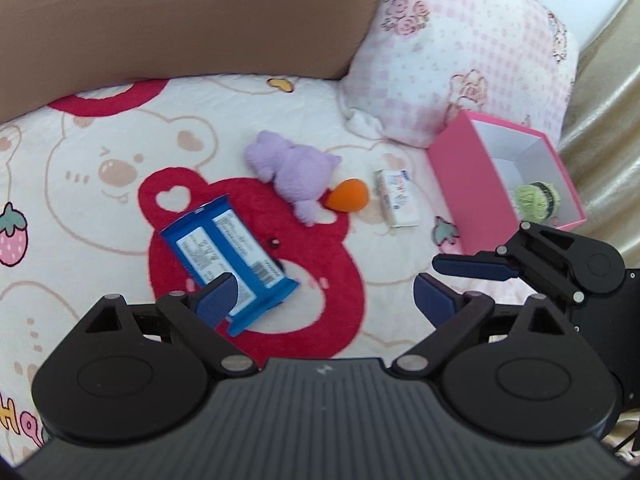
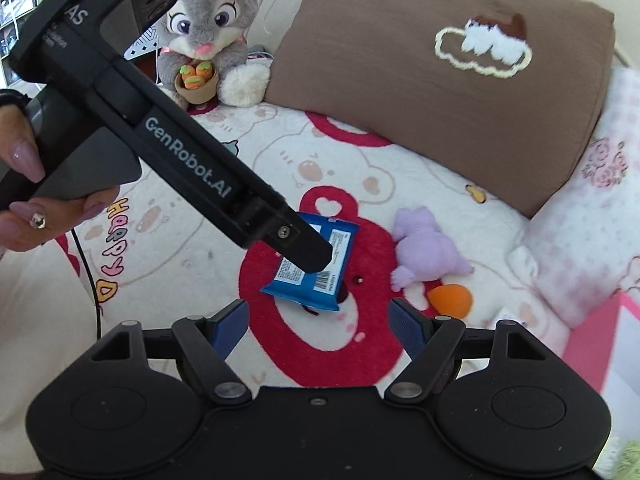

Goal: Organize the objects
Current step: 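Position the left gripper around the edge of the blue wipes packet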

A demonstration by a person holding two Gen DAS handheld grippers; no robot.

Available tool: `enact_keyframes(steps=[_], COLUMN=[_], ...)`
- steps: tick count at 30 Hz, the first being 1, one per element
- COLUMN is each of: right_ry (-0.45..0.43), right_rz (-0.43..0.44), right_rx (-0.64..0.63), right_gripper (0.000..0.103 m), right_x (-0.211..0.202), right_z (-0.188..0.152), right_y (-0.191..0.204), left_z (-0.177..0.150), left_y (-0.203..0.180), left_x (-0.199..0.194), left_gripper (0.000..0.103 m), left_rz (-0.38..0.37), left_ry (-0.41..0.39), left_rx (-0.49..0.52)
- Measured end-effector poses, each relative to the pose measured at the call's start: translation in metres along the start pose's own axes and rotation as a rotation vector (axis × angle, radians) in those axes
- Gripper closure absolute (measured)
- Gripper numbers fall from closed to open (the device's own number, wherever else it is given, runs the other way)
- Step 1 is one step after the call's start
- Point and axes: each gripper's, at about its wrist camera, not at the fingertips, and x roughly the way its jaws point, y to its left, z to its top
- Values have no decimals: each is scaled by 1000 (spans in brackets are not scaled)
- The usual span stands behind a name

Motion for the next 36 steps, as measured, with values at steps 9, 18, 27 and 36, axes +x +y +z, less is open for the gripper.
enact_keyframes(steps=[9, 18, 27, 36], right_ry=[51, 137, 93, 123], right_rz=[66, 68, -62, -1], right_rx=[191, 210, 11, 130], right_gripper=[22, 22, 23, 23], right_x=[38, 84, 115, 127], right_z=[6, -7, -18, -27], right_y=[-4, 4, 26, 11], left_z=[-9, -24, -34, -41], left_y=[43, 67, 84, 95], left_x=[15, 52, 82, 103], left_gripper=[7, 10, 26, 54], left_rz=[59, 32, 5, -18], left_ry=[-15, 44, 63, 91], left_rx=[-38, -94, -123, -189])
